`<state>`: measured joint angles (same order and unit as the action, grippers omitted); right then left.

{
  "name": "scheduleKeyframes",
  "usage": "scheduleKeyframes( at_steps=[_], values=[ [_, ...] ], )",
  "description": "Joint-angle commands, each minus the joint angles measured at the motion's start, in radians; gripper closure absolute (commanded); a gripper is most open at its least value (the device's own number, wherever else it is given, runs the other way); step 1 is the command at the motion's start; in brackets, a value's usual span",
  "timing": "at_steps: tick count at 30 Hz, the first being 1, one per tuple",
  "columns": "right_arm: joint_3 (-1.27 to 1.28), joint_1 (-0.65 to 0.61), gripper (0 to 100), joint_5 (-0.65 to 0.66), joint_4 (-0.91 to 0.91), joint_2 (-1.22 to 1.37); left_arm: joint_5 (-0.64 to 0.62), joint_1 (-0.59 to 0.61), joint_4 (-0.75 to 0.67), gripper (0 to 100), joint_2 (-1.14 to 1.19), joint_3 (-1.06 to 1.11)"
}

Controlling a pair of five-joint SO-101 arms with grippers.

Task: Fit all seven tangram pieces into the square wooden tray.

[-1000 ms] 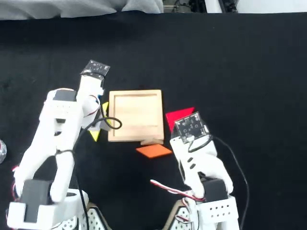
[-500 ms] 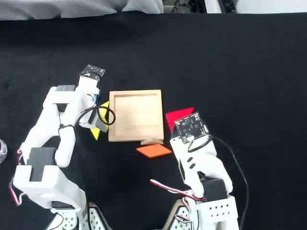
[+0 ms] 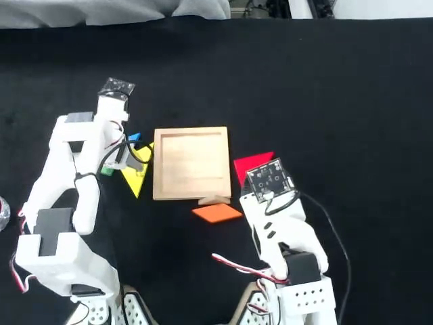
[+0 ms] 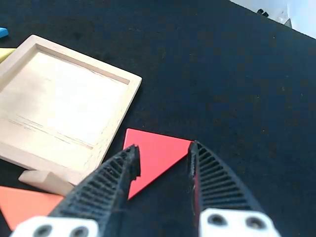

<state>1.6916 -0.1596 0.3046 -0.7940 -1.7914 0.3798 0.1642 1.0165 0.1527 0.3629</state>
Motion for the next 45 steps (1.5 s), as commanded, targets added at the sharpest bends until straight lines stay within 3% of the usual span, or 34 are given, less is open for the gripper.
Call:
scheduleKeyframes(
  at_steps=[1,22,28,39,45],
  values=[
    [0.002,0.012,82.8,-0.011,0.025,0.116,0.002,0.008,-0.011,68,0.014,-0.064],
    [0.004,0.012,82.8,-0.009,0.025,0.116,0.0,-0.071,0.058,68,0.064,-0.09],
    [0.004,0.012,82.8,-0.009,0.025,0.116,-0.008,-0.065,0.017,68,0.074,-0.081],
    [0.004,0.012,82.8,-0.009,0.025,0.116,-0.431,-0.062,0.126,68,0.071,-0.088],
    [0.004,0.011,82.8,-0.009,0.012,0.116,-0.43,-0.068,0.049,68,0.072,-0.079]
  ],
)
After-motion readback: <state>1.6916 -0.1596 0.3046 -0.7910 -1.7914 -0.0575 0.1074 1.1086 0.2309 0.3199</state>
